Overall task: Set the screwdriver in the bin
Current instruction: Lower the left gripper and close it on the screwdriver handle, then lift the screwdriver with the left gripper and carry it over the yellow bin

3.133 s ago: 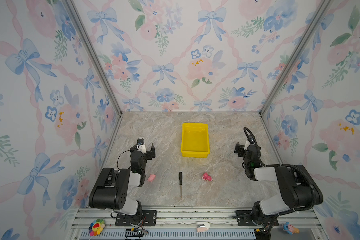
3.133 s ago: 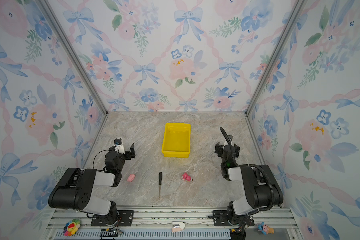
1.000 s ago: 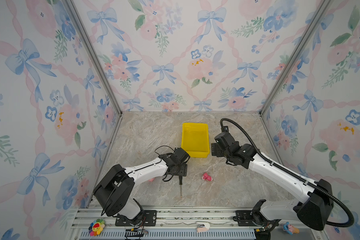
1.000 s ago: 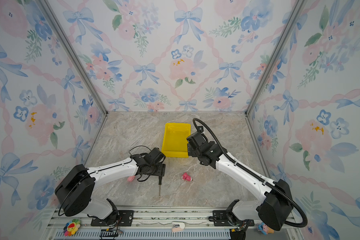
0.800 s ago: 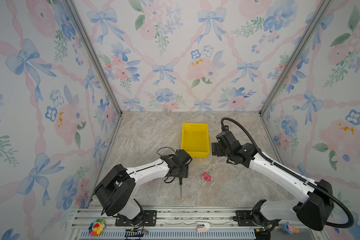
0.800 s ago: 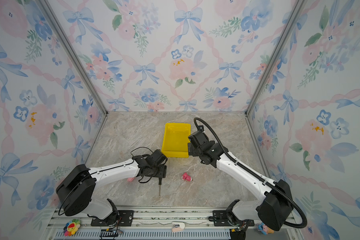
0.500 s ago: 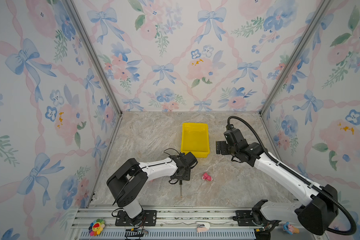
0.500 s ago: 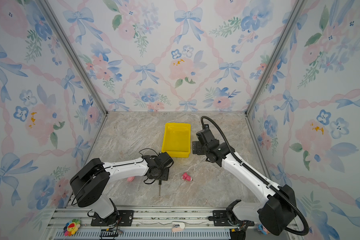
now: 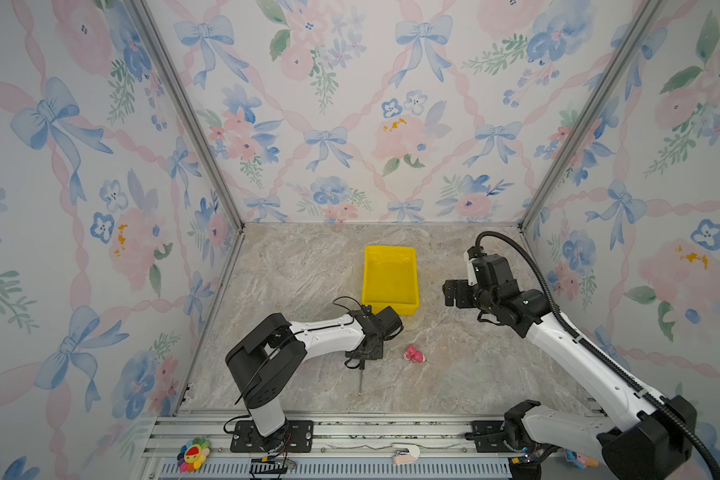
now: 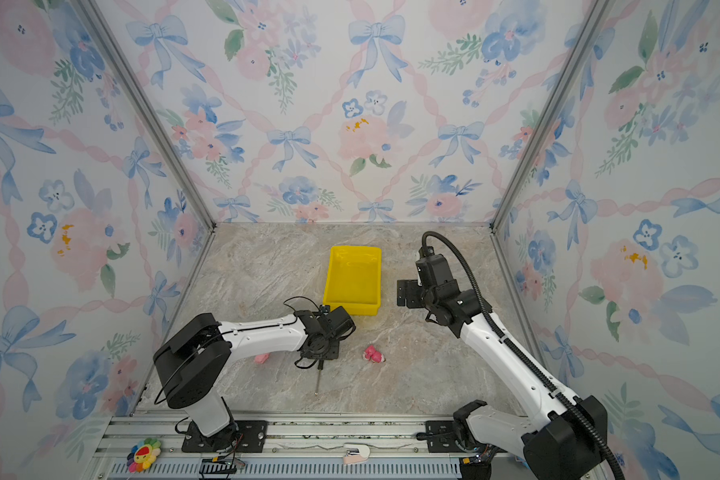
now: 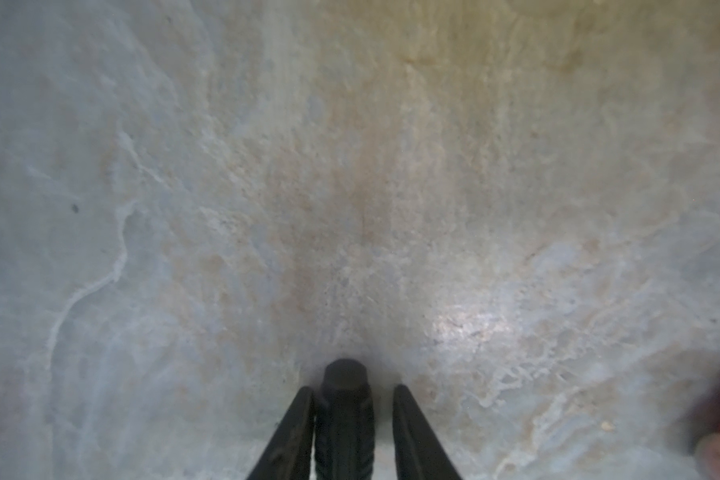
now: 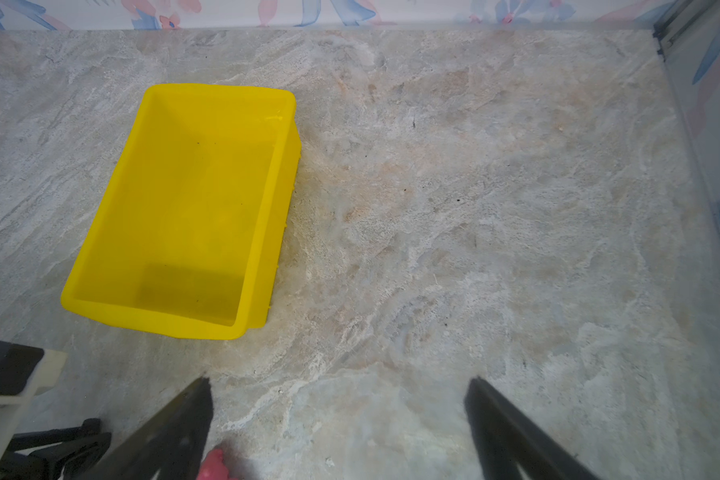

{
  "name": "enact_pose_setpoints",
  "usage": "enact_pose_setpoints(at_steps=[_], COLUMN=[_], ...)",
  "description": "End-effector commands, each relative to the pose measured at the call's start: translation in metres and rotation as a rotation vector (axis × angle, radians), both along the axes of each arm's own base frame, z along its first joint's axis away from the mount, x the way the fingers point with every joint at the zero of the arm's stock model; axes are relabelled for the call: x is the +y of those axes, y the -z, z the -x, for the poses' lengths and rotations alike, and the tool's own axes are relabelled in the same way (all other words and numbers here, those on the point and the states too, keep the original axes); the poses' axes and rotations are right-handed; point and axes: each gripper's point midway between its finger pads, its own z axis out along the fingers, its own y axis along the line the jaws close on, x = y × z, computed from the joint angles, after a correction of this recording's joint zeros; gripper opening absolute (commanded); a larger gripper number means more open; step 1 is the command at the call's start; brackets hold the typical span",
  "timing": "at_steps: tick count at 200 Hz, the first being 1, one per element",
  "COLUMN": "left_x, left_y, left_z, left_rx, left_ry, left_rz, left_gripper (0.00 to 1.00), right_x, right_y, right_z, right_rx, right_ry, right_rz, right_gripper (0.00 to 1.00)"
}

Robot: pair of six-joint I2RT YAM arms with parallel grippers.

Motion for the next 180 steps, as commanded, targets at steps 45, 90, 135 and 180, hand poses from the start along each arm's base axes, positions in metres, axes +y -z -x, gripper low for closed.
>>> enact_pose_setpoints(at_steps=[45,90,135,180], left_x=[0.015,0.002,-0.022,-0.042], left_y=[0.024,0.001,-0.045,-0.107], left_z=[0.029,0.008,-0.036,-0.100], left_rx=[0.097,0.023,-0.082,-0.220], left_ry=[-0.038,-0.007,0.034,0.083], left_rz=[-0.096,-0.096,-0.030,0.056], left_gripper=[0.15,0.02,0.01,0.02], right_x=[0.005,-0.001,-0.005,-0.015], right_y=[-0.007,-0.018,-0.020,-0.022], right_z=[0.008,0.014,0.018,0.019], right_rx=[-0.030,-0.052,-0.031,-0.038], right_ry=[-0.060,-0.072,-0.060,-0.024], right_rz=[-0.050,-0.035,-0.062,-0.058], right_gripper=[0.97,0.97,0.97,0.97])
